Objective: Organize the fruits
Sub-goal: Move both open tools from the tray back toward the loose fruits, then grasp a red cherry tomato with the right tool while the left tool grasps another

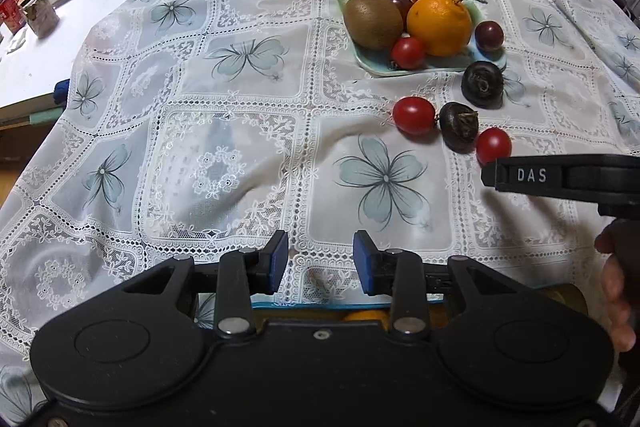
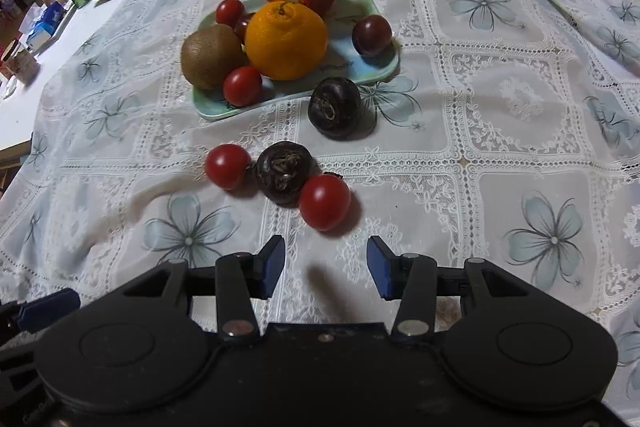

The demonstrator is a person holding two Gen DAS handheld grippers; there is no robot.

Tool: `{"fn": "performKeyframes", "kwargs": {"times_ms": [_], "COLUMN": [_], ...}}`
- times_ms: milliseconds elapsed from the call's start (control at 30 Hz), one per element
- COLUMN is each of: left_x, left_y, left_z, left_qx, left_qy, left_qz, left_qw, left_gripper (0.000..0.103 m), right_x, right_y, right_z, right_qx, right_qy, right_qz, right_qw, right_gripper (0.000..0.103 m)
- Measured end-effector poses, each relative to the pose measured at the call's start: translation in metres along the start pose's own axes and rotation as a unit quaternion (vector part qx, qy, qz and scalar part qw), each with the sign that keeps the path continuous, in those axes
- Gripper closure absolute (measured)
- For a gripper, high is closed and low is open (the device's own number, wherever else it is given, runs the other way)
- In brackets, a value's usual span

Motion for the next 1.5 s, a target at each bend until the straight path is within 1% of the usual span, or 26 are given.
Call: {"fn": "performKeyframes", "kwargs": {"times_ms": [133, 500, 667, 733, 767, 800, 900, 1067, 1200, 1400, 1500], "left_x": [0.002, 0.003, 0.004, 0.004, 0.005, 0.005, 0.006, 0.012, 0.019, 0.032, 0.042], "left_y": [-0.001, 0.002, 0.005, 0.006, 0.007, 0.008, 0.012, 0.025, 0.04, 0.068, 0.082], "left_z": [-0.001, -0.003, -0.006, -0.007, -0.008, -0.008, -0.006, 0.007, 0.023, 0.049, 0.059], "left_qx": [-0.001, 0.001, -0.001, -0.002, -0.002, -0.003, -0.001, 0.007, 0.007, -0.013, -0.023], "left_qy": [0.001, 0.006, 0.009, 0.011, 0.012, 0.013, 0.014, 0.013, 0.003, -0.017, -0.018], "left_qz": [-0.002, 0.0, 0.001, 0.002, 0.003, 0.003, 0.005, 0.008, 0.008, 0.015, 0.018], "left_qw": [1.0, 1.0, 1.0, 0.9999, 0.9999, 0.9999, 0.9999, 0.9999, 0.9999, 0.9997, 0.9994], "left_gripper": [0.059, 0.058, 0.058, 0.059, 0.059, 0.059, 0.059, 0.059, 0.059, 0.058, 0.057], "right_x": [0.007, 0.024, 0.027, 0.028, 0.029, 0.029, 0.026, 0.015, 0.004, -0.006, -0.011], "right_y": [0.002, 0.014, 0.02, 0.021, 0.021, 0.022, 0.022, 0.018, 0.009, -0.007, -0.015], "right_z": [0.0, 0.0, -0.002, -0.002, -0.001, -0.001, 0.002, 0.014, 0.03, 0.062, 0.075], "right_qx": [0.003, 0.01, 0.004, 0.006, 0.008, 0.008, 0.012, 0.014, 0.016, 0.026, 0.039], "right_qy": [-0.005, -0.012, -0.011, -0.012, -0.012, -0.011, -0.004, -0.006, -0.007, -0.023, -0.023], "right_qz": [0.005, 0.0, 0.01, 0.011, 0.011, 0.015, 0.023, 0.045, 0.059, 0.085, 0.088], "right_qw": [1.0, 1.0, 1.0, 1.0, 1.0, 1.0, 1.0, 0.999, 0.998, 0.996, 0.995], "right_gripper": [0.055, 0.055, 0.055, 0.063, 0.069, 0.071, 0.071, 0.071, 0.071, 0.071, 0.071]}}
Point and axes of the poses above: each gripper's, at about its wrist camera, not at the fingertips, and x roughly the way its jaws point, z to its right, y to its top, the point moved 9 cm from there along x, roughly the way its jaws point, and after that the axes turned 5 degrees about -y, right-handed, at the moved point
